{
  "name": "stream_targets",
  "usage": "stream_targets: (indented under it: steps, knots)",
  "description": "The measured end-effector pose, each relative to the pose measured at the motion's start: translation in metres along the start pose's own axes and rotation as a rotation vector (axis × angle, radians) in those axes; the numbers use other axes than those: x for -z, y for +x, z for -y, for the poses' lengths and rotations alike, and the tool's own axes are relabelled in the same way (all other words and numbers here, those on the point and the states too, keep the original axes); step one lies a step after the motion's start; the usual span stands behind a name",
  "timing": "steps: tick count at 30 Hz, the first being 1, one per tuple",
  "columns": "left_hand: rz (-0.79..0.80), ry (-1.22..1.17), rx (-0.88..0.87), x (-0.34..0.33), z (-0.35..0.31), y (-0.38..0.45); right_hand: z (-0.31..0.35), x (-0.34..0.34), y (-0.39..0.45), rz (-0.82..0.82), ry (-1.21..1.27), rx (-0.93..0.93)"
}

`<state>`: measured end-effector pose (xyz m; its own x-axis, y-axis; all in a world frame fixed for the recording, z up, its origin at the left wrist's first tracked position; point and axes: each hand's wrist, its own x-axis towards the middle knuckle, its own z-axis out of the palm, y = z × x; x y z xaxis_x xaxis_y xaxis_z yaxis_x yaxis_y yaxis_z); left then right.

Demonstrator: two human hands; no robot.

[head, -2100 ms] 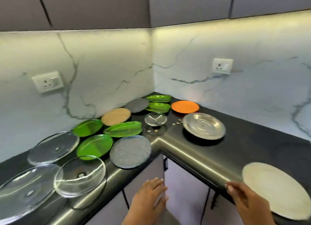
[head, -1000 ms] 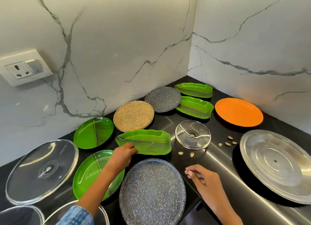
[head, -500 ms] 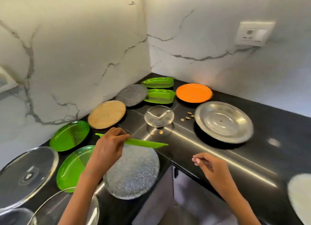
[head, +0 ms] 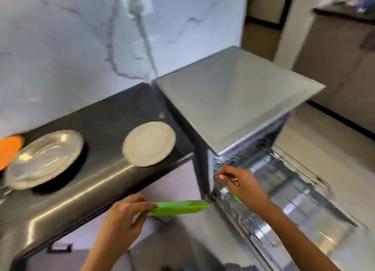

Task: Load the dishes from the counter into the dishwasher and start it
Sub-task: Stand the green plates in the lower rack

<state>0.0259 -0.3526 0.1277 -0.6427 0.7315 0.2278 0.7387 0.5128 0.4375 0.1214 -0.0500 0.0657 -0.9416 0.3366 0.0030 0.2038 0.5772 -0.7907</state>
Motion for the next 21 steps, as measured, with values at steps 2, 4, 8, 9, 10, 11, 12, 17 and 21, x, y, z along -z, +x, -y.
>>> stream_targets:
  steps: [2, 4, 8, 9, 10, 11, 12, 17, 21]
  knots:
    - [0.104, -0.023, -0.096, -0.039, -0.025, 0.038, -0.041, 0.028, -0.031, -0.078, -0.019, -0.123]
    - [0.220, -0.049, -0.202, -0.085, -0.045, 0.071, -0.081, 0.050, -0.063, -0.150, -0.026, -0.241]
    - [0.303, -0.124, -0.307, -0.184, -0.079, 0.122, -0.156, 0.067, -0.109, -0.286, -0.053, -0.418]
    - [0.312, -0.131, -0.343, -0.215, -0.084, 0.131, -0.176, 0.065, -0.116, -0.319, -0.063, -0.439]
    - [0.343, -0.139, -0.372, -0.245, -0.088, 0.139, -0.196, 0.061, -0.121, -0.349, -0.077, -0.431]
    - [0.371, -0.141, -0.406, -0.270, -0.090, 0.147, -0.210, 0.056, -0.122, -0.342, -0.094, -0.424]
    - [0.393, -0.133, -0.439, -0.301, -0.089, 0.154, -0.232, 0.046, -0.122, -0.320, -0.136, -0.401]
    - [0.454, -0.116, -0.479, -0.412, -0.074, 0.178, -0.324, -0.016, -0.103, -0.291, -0.397, -0.203]
    - [0.339, -0.166, -0.458, -0.476, -0.044, 0.180, -0.379, -0.054, -0.078, -0.412, -0.454, -0.277]
